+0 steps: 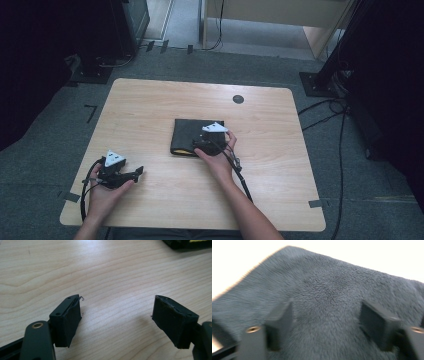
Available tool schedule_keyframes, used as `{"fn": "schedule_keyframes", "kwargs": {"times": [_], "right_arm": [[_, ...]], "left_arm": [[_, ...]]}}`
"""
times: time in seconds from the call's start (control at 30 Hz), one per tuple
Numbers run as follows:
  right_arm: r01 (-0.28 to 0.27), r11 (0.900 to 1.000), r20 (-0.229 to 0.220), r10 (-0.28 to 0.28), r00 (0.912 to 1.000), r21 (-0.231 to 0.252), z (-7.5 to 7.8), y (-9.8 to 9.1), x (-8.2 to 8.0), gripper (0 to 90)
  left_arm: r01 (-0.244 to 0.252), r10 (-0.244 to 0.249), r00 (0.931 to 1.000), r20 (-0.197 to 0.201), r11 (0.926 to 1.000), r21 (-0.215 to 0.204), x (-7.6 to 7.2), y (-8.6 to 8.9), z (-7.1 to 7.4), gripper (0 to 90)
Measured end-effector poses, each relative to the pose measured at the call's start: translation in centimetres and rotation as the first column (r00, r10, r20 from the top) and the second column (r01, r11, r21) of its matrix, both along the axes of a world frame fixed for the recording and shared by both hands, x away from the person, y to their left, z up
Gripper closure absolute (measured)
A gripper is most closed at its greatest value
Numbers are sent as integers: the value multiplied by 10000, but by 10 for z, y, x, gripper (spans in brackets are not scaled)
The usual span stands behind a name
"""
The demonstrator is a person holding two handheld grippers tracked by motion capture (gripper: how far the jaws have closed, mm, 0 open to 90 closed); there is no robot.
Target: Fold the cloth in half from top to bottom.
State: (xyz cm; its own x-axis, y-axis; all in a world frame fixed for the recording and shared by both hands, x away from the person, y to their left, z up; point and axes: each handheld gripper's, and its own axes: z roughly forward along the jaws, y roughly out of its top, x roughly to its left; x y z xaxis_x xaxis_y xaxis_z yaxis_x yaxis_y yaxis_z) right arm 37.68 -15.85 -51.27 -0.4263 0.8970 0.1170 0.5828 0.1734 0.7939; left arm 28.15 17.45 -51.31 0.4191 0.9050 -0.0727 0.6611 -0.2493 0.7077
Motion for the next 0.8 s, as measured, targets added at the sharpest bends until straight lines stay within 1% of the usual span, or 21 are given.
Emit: {"fn": "schedule_keyframes", "kwargs": {"times": [0.03,0.07,0.13,0.2,0.27,0.3,0.33,0.4,0.47,0.5,0.6,0.67,0.73,0.8], "right_arm": [[-51,9994,46,50,10000,328,4,-8,-4,185],[-152,9993,166,146,9998,355,8,-15,-9,165],[-179,9998,316,176,9993,100,16,-32,-22,148],[-144,9994,272,153,9995,-304,21,-52,-34,146],[65,9978,280,-47,9996,-656,25,-74,-46,141],[185,9976,210,-171,9996,-661,26,-86,-52,140],[358,9977,119,-352,9993,-576,27,-99,-58,140],[691,9964,-37,-694,9976,-494,26,-126,-71,140],[980,9935,-36,-984,9951,-587,23,-145,-82,140],[1136,9918,-123,-1145,9934,-587,21,-157,-89,140],[1436,9874,-285,-1457,9889,-665,15,-180,-105,140],[1687,9833,-450,-1720,9841,-679,11,-196,-116,140],[1884,9794,-553,-1925,9797,-727,8,-208,-126,140],[1983,9767,-616,-2036,9771,-815,5,-216,-135,140]], "left_arm": [[-4,4,10000,-12,10000,56,0,0,0,217],[29,-29,10000,-39,10000,65,-1,0,0,211],[-1,2,10000,-64,10000,83,-1,1,0,202],[-3,4,10000,-45,9998,215,-2,1,0,185],[-27,25,10000,31,9980,630,-3,0,-1,174],[-27,20,10000,77,9963,859,-4,-1,-1,170],[-30,24,10000,77,9962,874,-5,-1,-2,155],[-73,66,9999,80,9960,891,-7,0,-2,147],[-170,161,9998,116,9963,844,-9,3,-2,140],[-189,180,9998,106,9960,870,-10,4,-2,138],[-356,346,9993,138,9957,853,-15,12,-3,134],[-547,534,9984,184,9953,799,-18,18,-3,133],[-656,647,9978,139,9944,824,-19,23,-3,133],[-778,766,9969,180,9936,823,-21,28,-3,133]]}}
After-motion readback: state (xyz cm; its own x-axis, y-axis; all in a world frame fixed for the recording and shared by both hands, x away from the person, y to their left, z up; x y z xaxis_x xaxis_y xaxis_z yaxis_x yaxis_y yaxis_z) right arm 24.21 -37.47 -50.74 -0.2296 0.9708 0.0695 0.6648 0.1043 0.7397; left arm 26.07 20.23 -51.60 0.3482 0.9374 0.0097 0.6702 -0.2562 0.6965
